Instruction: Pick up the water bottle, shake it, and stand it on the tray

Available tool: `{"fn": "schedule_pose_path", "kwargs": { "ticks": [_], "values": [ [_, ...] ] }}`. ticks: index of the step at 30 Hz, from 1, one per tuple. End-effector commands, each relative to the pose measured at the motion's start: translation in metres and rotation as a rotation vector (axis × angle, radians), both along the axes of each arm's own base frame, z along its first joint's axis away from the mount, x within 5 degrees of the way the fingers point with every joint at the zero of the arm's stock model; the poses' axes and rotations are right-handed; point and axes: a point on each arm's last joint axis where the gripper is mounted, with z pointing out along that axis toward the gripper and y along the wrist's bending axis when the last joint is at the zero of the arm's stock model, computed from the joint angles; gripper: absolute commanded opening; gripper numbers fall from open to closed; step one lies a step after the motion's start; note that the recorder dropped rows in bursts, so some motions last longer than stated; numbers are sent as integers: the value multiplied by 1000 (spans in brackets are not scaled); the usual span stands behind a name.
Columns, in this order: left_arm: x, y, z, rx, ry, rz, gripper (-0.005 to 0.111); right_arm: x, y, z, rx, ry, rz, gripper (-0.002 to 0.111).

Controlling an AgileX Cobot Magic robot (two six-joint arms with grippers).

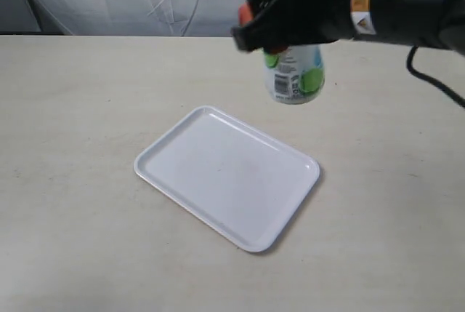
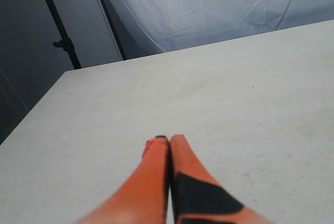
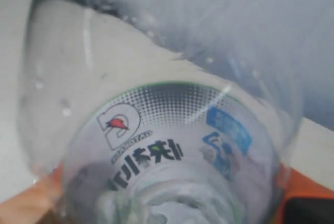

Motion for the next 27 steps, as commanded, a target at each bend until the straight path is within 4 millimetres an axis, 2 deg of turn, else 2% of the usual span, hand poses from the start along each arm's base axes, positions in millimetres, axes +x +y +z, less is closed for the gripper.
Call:
{"fn": "schedule_pose_path", "kwargs": {
  "ticks": [1,2,3,4,5,6,7,8,9,10,11,12,13,14,15,16,17,18,20,22,25,26,27],
  "values": [
    [0,0,1,-10,-16,-1,0,-1,2,11,307,102,-26,-1],
    [0,0,1,-10,-16,-1,0,-13,14,11,307,72,90,-1],
    [0,0,1,-10,-16,-1,0,-36,28,11,166,-53,246,-1],
    [0,0,1,-10,-16,-1,0,-39,27,11,63,-114,250,-1],
    [0,0,1,-10,-16,-1,0,-29,10,13,-120,-148,42,-1],
    [0,0,1,-10,-16,-1,0,-17,-5,15,-148,-152,-133,-1],
    [0,0,1,-10,-16,-1,0,0,-28,16,19,-77,-419,-1],
    [0,0,1,-10,-16,-1,0,2,-28,15,122,-10,-439,-1],
    [0,0,1,-10,-16,-1,0,-8,-7,14,211,58,-185,-1],
    [0,0,1,-10,-16,-1,0,-33,21,15,213,-20,187,-1],
    [0,0,1,-10,-16,-1,0,-45,29,14,176,-62,276,-1],
    [0,0,1,-10,-16,-1,0,-53,30,14,75,-79,253,-1],
    [0,0,1,-10,-16,-1,0,-47,23,12,-9,-95,174,-1],
    [0,0,1,-10,-16,-1,0,-27,5,8,-110,-115,-39,-1],
    [0,0,1,-10,-16,-1,0,-18,-5,7,-73,-78,-183,-1],
    [0,0,1,-10,-16,-1,0,-13,-11,4,99,54,-305,-1],
    [0,0,1,-10,-16,-1,0,-17,-4,5,136,69,-216,-1],
    [0,0,1,-10,-16,-1,0,-34,15,4,126,17,60,-1],
    [0,0,1,-10,-16,-1,0,-44,21,5,9,-100,204,-1],
    [0,0,1,-10,-16,-1,0,-36,12,4,-64,-103,94,-1],
    [0,0,1,-10,-16,-1,0,-12,-17,1,-17,-17,-268,-1],
    [0,0,1,-10,-16,-1,0,-10,-19,0,56,37,-319,-1],
    [0,0,1,-10,-16,-1,0,-12,-16,0,77,48,-274,-1]
  ]
}}
